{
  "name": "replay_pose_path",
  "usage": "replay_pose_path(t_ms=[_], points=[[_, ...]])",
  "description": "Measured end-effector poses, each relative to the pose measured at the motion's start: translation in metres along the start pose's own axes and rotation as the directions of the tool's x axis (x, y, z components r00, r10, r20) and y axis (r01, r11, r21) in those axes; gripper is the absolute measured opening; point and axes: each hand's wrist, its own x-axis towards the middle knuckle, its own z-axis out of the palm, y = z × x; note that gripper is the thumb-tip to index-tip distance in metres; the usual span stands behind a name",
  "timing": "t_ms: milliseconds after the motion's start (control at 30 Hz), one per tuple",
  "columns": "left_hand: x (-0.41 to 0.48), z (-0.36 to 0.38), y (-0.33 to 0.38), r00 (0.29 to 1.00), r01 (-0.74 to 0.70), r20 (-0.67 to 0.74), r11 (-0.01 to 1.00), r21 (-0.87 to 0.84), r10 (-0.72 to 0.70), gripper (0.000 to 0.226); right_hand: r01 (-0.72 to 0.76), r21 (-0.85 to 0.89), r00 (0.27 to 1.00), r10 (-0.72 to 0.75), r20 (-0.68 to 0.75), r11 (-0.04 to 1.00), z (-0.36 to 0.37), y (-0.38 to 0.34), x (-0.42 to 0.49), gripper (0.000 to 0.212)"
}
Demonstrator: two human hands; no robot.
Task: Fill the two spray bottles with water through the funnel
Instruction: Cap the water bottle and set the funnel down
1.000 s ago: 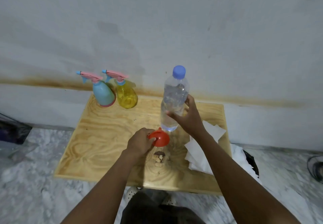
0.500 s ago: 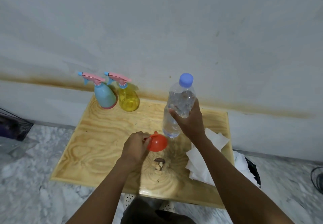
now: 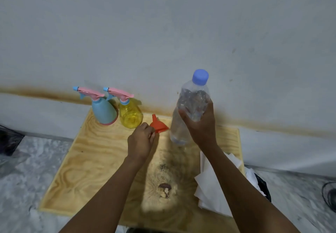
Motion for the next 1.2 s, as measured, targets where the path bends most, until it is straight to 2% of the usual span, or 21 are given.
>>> replay_pose_path(t_ms=[100, 167, 233, 300, 400, 467, 533, 733, 1033, 1200], points=[[0.015, 0.017, 0.0, 0.998, -0.063, -0.028, 0.998, 0.021, 0.064, 0.008, 0.025, -0.014, 1.0, -0.025, 0.005, 1.0, 0.007, 0.002, 0.014, 0.077], [0.019, 0.029, -0.001, 0.996, -0.078, -0.054, 0.997, 0.003, 0.078, 0.023, 0.042, -0.033, 0.999, -0.042, 0.006, 0.999, 0.011, 0.006, 0.02, 0.078], [0.021, 0.038, -0.001, 0.999, 0.008, -0.039, 0.997, -0.079, -0.011, 0.024, 0.05, -0.047, 0.999, -0.05, -0.004, 0.998, 0.015, 0.01, 0.025, 0.079], [0.021, 0.049, -0.005, 0.989, 0.146, -0.013, 0.975, -0.168, -0.15, 0.011, 0.049, -0.055, 0.999, -0.05, -0.019, 0.997, 0.019, 0.013, 0.03, 0.08], [0.02, 0.06, -0.013, 0.968, 0.246, 0.02, 0.93, -0.274, -0.25, 0.022, 0.049, -0.06, 0.999, -0.05, -0.019, 0.997, 0.023, 0.015, 0.036, 0.082], [0.019, 0.065, -0.018, 0.985, 0.171, 0.003, 0.958, -0.232, -0.175, 0.02, 0.048, -0.068, 0.999, -0.049, -0.01, 0.997, 0.024, 0.016, 0.038, 0.083], [0.018, 0.07, -0.023, 0.993, 0.12, 0.016, 0.98, -0.156, -0.119, 0.007, 0.047, -0.072, 0.999, -0.047, -0.001, 0.996, 0.024, 0.018, 0.039, 0.084], [0.015, 0.073, -0.033, 0.97, 0.212, 0.145, 0.971, -0.11, -0.196, 0.016, 0.03, -0.08, 1.0, -0.03, -0.004, 0.996, 0.02, 0.025, 0.039, 0.084], [0.019, 0.069, -0.023, 0.958, 0.275, 0.113, 0.953, -0.123, -0.262, 0.016, 0.023, -0.128, 0.999, -0.027, -0.027, 0.992, 0.018, 0.023, 0.034, 0.087], [0.009, 0.055, -0.016, 0.968, 0.243, 0.082, 0.968, -0.065, -0.238, 0.025, 0.03, -0.261, 0.998, -0.043, -0.046, 0.965, 0.013, 0.024, 0.033, 0.097]])
